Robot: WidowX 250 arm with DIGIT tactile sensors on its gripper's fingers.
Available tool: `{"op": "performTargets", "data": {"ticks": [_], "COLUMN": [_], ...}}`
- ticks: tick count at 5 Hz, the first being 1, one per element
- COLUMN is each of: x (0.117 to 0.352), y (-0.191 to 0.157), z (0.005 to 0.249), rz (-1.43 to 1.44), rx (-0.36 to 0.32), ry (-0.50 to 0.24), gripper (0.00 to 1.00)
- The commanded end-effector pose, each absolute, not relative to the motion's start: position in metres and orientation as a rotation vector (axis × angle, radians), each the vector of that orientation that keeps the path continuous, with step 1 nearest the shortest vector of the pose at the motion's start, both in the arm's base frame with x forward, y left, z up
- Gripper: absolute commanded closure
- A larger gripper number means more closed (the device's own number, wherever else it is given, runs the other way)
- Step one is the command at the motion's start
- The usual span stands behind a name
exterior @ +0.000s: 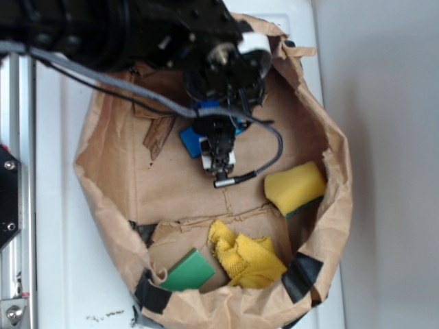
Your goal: Grab the blue block.
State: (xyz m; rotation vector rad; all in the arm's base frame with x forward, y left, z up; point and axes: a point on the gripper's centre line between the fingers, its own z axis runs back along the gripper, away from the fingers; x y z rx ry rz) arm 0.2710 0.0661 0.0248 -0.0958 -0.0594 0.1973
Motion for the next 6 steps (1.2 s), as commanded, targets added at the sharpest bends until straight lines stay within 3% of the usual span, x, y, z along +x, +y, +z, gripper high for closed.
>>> {"op": "performTargets", "data": {"ticks": [1,2,3,4,5,6], "x": [0.290,0.293,0.298,0.295,0.283,0.271], "y": [0.063,0.065,0.066,0.067,0.069,0.065], "z": [0.016,0.013,0.024,0.058,0.108,0.137], "rz": [0.219,0.231,0.212,0.167,0.149,0.118], "rx": [0.007,0.015,-0.004,-0.059,-0.111,-0.065], "ry": [-0.121,-0.126,-0.145,-0.176,-0.186,-0.106], "gripper": [0.00,1.00,1.00,1.00,1.00,1.00]}}
